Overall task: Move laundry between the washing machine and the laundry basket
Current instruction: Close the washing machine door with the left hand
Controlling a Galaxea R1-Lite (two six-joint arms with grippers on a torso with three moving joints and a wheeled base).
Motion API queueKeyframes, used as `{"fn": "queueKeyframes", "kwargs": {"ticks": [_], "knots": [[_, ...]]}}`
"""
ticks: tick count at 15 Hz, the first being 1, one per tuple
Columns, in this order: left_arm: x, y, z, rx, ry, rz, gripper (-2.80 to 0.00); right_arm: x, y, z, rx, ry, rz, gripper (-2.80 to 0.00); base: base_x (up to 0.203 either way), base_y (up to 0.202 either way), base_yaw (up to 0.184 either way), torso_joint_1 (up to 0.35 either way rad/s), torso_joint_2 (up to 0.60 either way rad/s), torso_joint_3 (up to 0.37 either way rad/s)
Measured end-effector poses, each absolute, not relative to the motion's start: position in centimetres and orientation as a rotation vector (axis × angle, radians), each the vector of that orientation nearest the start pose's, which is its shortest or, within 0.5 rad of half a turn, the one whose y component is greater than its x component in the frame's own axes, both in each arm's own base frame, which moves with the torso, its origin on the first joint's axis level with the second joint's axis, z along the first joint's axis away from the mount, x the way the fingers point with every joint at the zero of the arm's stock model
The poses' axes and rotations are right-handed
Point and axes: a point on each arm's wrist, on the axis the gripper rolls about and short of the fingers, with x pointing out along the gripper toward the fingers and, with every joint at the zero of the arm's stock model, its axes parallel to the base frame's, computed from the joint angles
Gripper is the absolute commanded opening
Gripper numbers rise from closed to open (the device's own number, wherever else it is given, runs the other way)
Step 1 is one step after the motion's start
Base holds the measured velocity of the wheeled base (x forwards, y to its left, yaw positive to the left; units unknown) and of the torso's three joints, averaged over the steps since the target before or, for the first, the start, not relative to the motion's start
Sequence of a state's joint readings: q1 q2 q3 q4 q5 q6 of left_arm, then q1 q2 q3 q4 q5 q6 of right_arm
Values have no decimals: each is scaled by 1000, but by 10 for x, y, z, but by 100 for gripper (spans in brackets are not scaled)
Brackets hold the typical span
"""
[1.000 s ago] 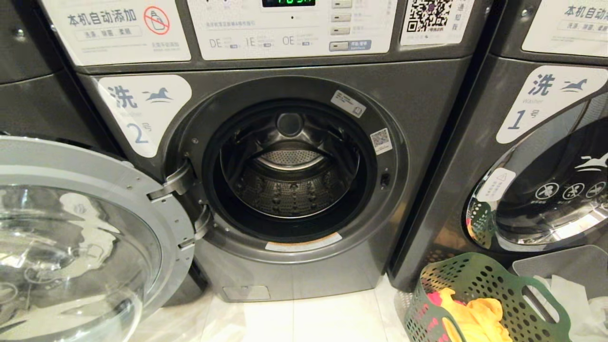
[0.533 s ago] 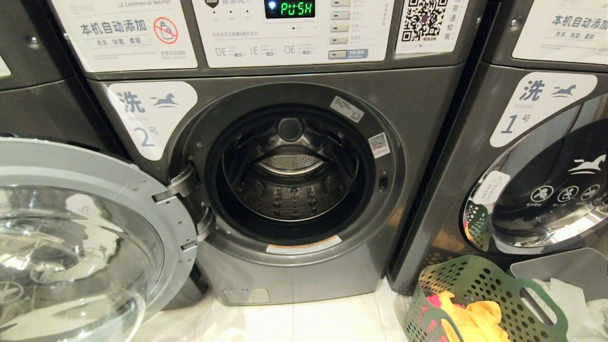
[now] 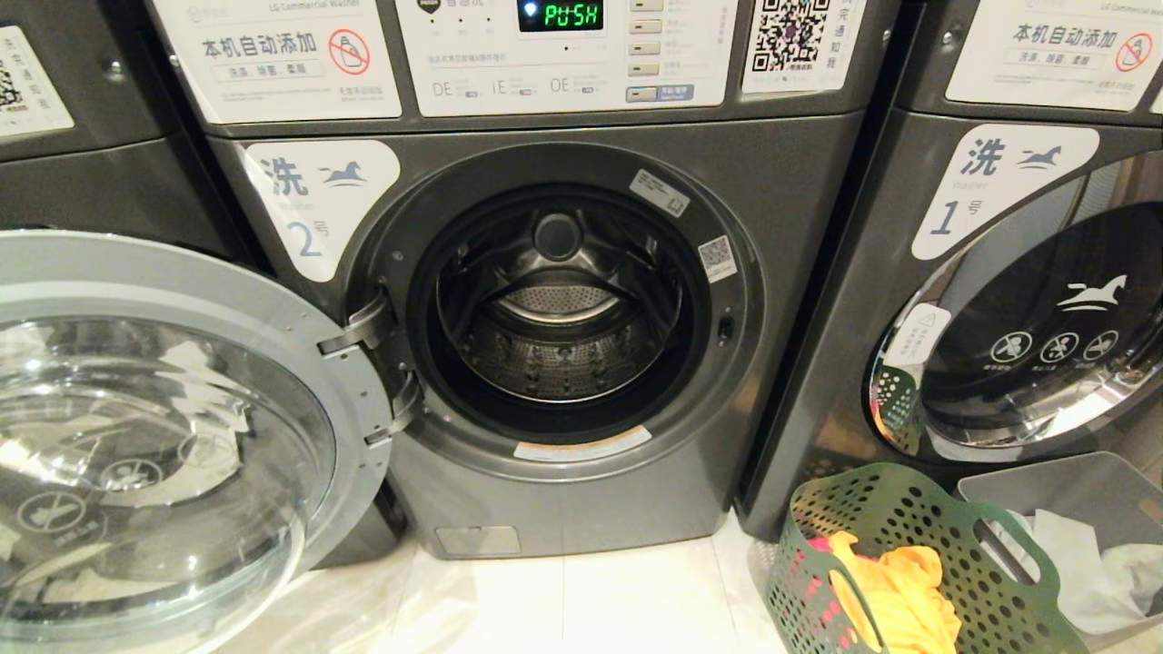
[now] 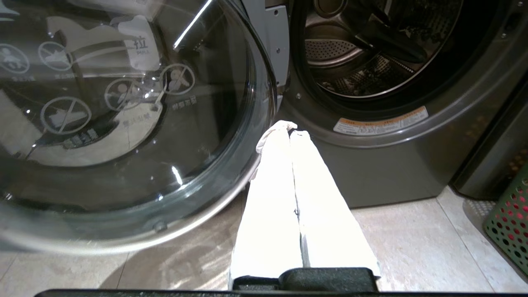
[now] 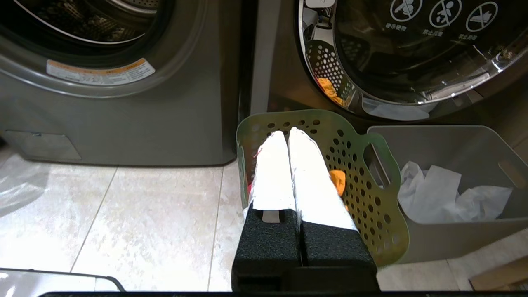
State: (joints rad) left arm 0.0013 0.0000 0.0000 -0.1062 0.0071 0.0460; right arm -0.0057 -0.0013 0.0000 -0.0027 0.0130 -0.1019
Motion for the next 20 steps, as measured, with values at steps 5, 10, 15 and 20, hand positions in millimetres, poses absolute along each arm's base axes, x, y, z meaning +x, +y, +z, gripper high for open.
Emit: {"fn": "queueKeyframes", "kwargs": {"ticks": [5, 10, 15, 20], "knots": [[-23, 0, 86, 43, -106, 11, -280, -23, 0, 76, -100, -4, 7, -280, -195, 0, 2, 4, 1, 1], [-23, 0, 86, 32, -106, 12, -280, -23, 0, 76, -99, -4, 7, -280, -137, 0, 2, 1, 0, 2], [-24, 0, 89, 80, -120, -4, -280, -23, 0, 76, -93, -4, 8, -280, 0, 0, 0, 0, 0, 0], [-42, 1, 203, 99, -229, 41, -280, -23, 0, 76, -74, -5, 6, -280, 0, 0, 0, 0, 0, 0]]}}
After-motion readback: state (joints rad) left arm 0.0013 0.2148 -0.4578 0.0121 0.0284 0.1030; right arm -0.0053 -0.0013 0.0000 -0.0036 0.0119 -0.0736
